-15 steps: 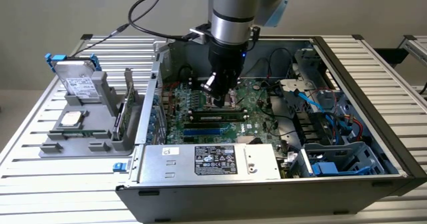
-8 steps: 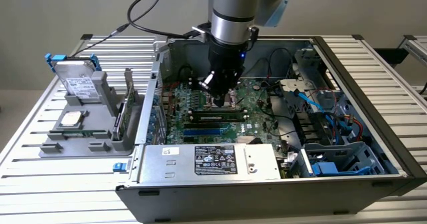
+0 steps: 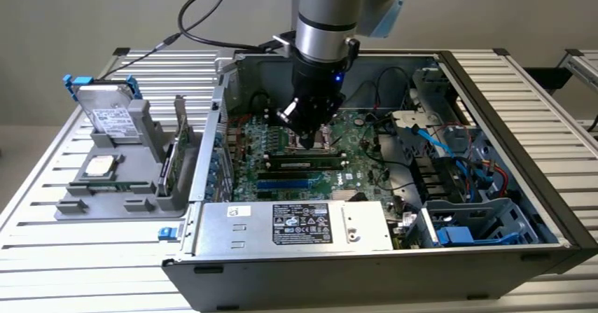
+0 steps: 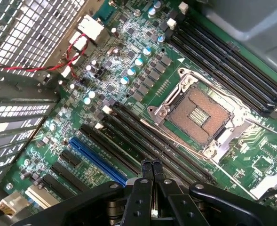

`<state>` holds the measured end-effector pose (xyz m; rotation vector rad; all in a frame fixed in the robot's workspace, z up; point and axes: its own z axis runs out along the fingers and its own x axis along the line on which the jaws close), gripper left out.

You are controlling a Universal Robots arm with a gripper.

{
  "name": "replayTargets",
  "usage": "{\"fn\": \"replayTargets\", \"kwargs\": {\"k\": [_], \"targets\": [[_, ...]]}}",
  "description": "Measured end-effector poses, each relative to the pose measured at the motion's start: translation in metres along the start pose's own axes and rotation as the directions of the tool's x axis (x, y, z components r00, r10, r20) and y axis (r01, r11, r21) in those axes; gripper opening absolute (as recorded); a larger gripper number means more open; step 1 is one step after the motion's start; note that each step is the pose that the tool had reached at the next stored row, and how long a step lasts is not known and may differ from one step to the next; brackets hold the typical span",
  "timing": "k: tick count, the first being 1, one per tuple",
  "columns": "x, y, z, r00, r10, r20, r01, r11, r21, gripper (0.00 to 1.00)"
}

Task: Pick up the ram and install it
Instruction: 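Press down the ram until it locks into place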

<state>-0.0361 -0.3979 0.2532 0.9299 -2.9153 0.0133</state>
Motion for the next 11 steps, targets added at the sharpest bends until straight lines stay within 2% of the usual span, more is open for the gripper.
{"fn": "replayTargets", "kwargs": {"k": [5,11], "targets": [[0.0,0.0,0.0001,0.9978,0.066,0.0068,-0.066,0.9978,-0.0015,0.1],[0.0,0.0,0.0001,0.9891,0.146,0.0146,-0.146,0.9892,-0.004,0.1]]}}
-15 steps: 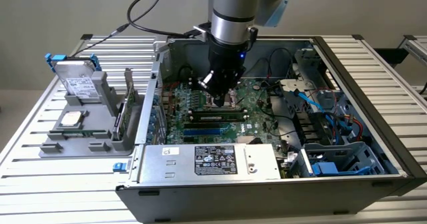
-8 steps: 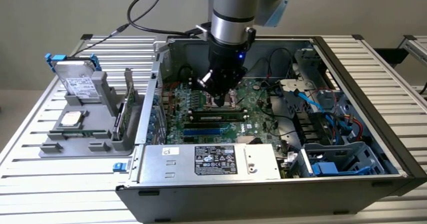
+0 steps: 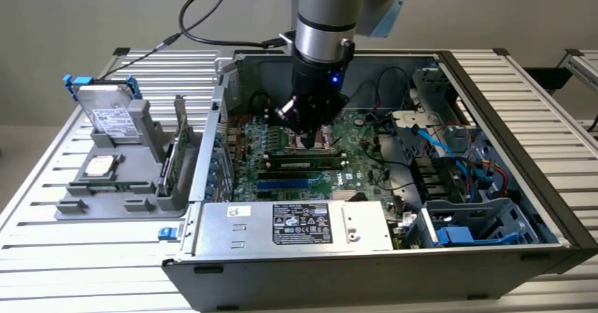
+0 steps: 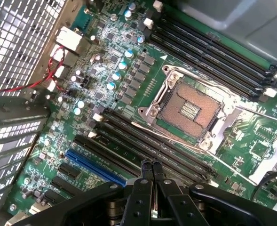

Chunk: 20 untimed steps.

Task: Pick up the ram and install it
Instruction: 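Press down the ram until it locks into place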

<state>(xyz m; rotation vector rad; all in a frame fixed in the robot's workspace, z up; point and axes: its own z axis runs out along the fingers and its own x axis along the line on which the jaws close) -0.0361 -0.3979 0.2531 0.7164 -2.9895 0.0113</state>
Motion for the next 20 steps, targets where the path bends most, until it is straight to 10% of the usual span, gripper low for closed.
{"fn": "replayTargets", "kwargs": {"k": [10,20], "targets": [[0.0,0.0,0.0005,0.9909,0.134,0.0127,-0.134,0.991,-0.004,0.1],[-0.0001,0.0,0.0012,0.9638,0.265,0.0264,-0.265,0.9642,-0.0091,0.1]]}}
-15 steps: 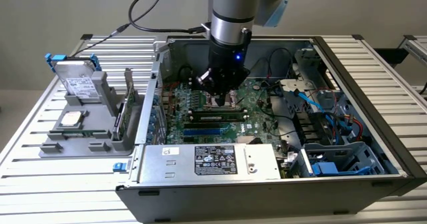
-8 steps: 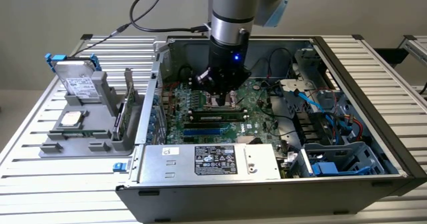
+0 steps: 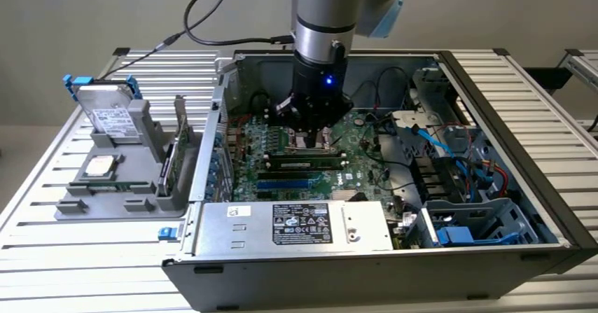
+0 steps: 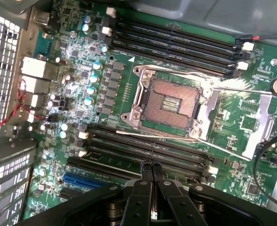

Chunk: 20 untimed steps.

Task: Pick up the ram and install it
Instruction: 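Press down the ram until it locks into place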

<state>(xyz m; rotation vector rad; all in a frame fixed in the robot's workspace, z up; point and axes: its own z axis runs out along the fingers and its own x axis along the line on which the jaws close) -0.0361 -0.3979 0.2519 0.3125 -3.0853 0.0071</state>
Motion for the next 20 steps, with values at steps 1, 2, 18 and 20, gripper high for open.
{"fn": "replayTargets", "kwargs": {"k": [1,2,18,20], "targets": [[0.0,0.0,0.0001,0.9999,0.013,0.0014,-0.013,0.9999,-0.0002,0.1],[0.0,0.0,0.0001,0.9997,0.026,0.0029,-0.026,0.9997,-0.0005,0.1],[0.0001,0.0,0.0011,0.9764,0.214,0.0274,-0.214,0.9768,-0.0064,0.1],[0.0001,0.0,0.0011,0.9764,0.214,0.0275,-0.214,0.9768,-0.0064,0.1]]}}
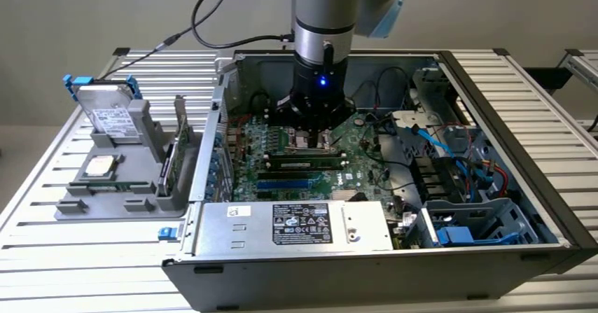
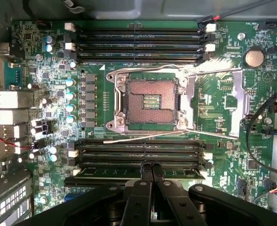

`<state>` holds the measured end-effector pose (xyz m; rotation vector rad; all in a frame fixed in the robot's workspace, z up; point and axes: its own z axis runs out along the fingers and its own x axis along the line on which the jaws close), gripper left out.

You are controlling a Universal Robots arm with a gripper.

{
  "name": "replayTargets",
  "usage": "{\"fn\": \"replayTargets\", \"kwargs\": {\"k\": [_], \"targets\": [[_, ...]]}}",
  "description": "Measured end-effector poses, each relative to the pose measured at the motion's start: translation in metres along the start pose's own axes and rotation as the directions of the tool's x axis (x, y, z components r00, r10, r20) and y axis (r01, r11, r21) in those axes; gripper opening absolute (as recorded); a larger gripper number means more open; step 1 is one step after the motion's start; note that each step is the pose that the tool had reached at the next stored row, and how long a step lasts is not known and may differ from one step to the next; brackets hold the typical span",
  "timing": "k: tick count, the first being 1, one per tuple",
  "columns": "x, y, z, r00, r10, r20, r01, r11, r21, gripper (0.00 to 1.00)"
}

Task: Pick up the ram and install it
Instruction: 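Press down the ram until it locks into place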

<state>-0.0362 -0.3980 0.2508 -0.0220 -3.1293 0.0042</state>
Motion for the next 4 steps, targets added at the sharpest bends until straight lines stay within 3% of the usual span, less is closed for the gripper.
{"fn": "replayTargets", "kwargs": {"k": [4], "targets": [[0.0,0.0,0.0,1.0,0.0,0.0001,0.0,1.0,0.0,0.1]]}}
